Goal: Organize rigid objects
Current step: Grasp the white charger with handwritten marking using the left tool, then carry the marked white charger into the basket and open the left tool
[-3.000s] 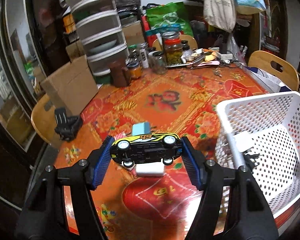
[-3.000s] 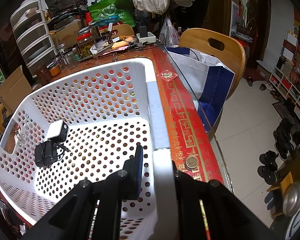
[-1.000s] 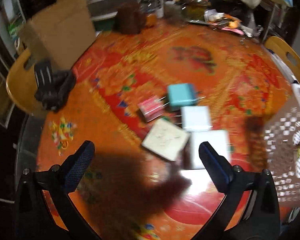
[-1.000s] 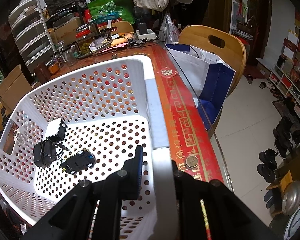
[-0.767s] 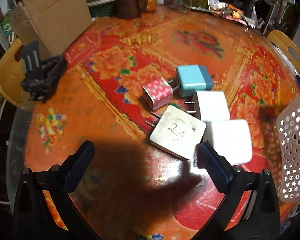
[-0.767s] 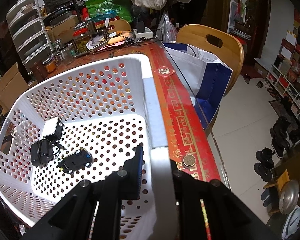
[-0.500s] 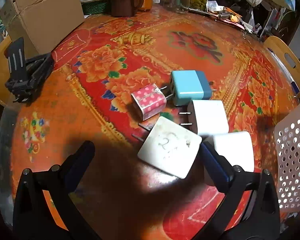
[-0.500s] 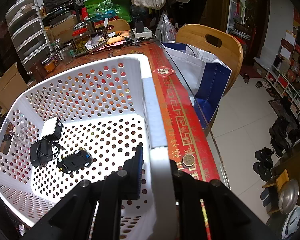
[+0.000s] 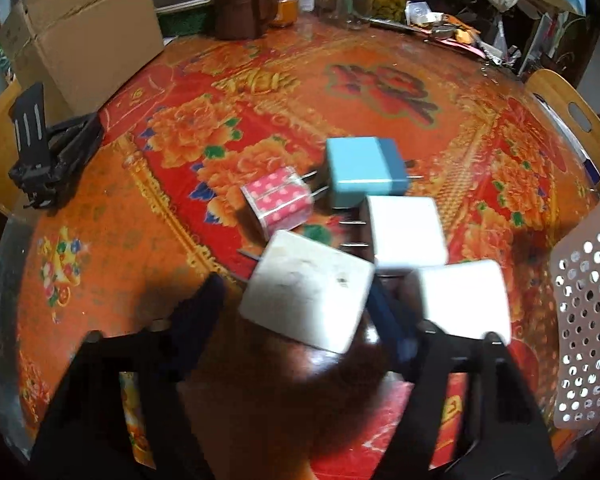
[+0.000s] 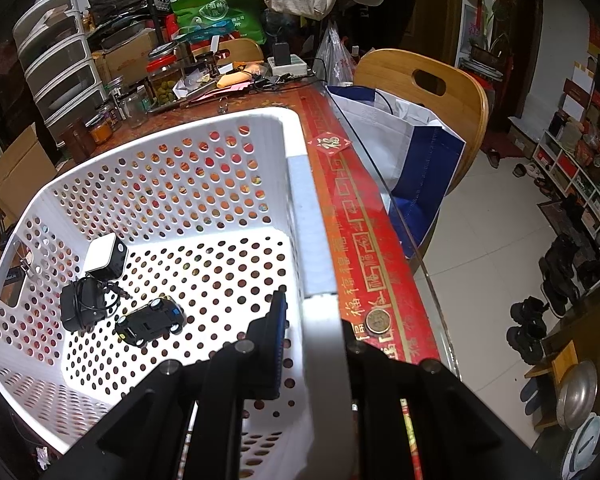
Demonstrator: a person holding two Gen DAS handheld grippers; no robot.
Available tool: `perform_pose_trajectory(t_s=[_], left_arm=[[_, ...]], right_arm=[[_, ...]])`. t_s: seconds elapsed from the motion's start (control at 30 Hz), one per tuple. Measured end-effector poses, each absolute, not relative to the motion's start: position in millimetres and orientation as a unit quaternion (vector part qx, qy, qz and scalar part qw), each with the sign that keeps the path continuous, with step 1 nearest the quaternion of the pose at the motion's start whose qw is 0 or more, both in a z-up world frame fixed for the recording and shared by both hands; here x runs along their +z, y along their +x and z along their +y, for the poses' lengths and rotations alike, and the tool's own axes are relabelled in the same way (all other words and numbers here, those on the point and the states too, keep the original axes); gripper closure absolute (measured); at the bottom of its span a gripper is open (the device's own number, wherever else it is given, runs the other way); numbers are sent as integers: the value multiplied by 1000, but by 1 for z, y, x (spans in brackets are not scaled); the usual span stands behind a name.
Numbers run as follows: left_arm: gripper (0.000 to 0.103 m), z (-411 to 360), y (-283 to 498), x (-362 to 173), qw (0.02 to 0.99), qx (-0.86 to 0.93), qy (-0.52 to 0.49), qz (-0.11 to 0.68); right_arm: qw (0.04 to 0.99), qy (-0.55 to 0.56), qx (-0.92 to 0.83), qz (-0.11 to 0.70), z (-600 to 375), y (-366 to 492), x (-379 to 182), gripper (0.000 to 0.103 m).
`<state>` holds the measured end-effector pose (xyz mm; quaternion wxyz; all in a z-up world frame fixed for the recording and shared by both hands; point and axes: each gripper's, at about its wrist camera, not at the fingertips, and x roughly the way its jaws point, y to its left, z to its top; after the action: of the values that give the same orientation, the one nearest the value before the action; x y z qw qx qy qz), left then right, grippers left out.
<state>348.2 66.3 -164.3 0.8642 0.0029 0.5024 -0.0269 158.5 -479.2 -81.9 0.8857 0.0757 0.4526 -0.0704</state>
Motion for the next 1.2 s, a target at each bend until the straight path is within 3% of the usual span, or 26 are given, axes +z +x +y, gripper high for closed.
perform_pose_trajectory(t_s=[0.23, 0.63, 1.2], left_arm=[[46, 68, 333, -153, 884, -17, 6, 467], [46, 63, 271, -70, 933, 14, 60, 355], [46, -59, 197, 28, 947, -52, 130, 288]], right_arm=[[886, 76, -70, 452, -479, 159, -82, 90], [889, 78, -58, 447, -478, 159, -81, 90], [891, 79, -49, 444, -481, 158, -81, 90]])
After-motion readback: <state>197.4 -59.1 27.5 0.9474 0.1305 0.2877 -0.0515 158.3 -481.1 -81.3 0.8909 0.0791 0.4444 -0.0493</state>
